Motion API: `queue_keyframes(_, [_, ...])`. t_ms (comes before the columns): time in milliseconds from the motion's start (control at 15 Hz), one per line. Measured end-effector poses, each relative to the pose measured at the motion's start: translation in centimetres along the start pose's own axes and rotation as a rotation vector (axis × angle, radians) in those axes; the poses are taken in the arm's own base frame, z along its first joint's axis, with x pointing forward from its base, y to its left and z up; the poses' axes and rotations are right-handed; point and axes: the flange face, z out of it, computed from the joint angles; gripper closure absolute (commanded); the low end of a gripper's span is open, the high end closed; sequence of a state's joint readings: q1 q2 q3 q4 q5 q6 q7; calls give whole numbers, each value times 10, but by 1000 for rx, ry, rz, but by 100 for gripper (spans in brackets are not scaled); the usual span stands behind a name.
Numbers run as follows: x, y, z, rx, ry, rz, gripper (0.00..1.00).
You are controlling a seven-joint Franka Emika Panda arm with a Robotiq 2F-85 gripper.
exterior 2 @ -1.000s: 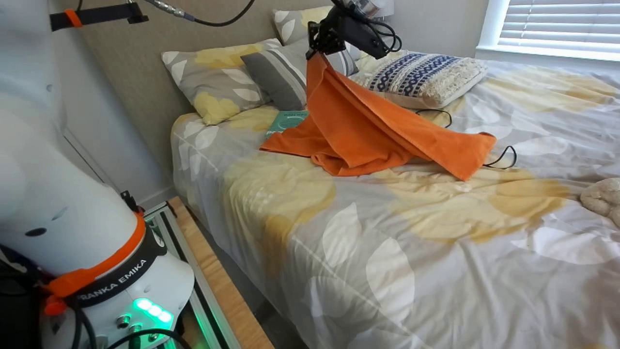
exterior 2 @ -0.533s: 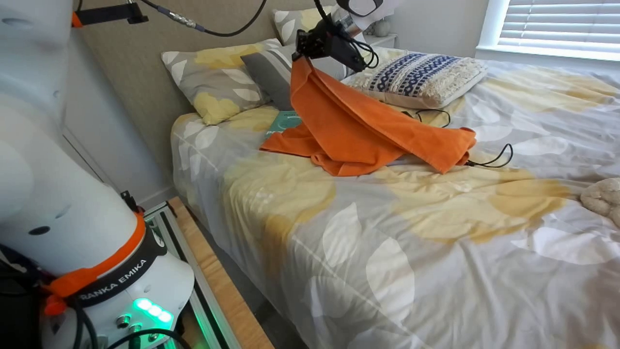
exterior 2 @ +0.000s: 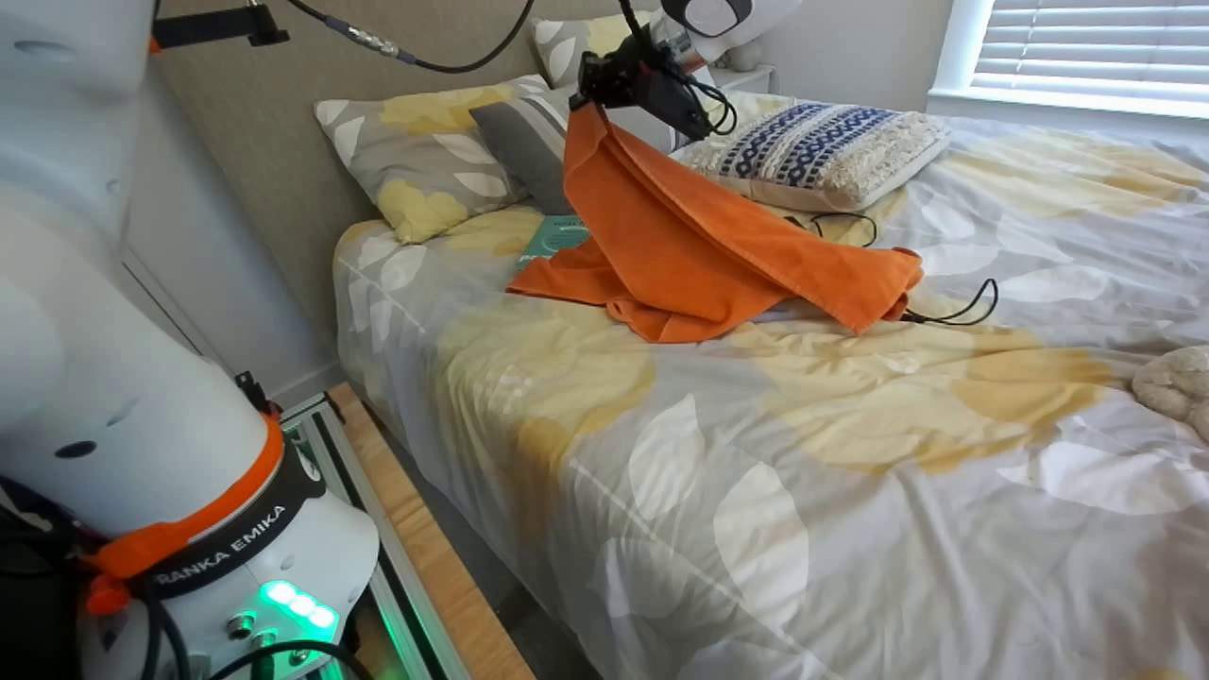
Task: Fold the towel in half from right to left.
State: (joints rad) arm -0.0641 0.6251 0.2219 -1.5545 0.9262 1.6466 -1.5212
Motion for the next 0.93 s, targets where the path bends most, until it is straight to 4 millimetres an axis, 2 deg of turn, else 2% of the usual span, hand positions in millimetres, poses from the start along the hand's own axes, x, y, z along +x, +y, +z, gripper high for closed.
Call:
queue_keyframes(267, [-1, 1, 0, -4, -7, 2, 99])
queue_keyframes(400, [-3, 3, 11, 10, -26, 5, 99])
queue_keyframes(933, [-15, 25, 123, 164, -89, 20, 99])
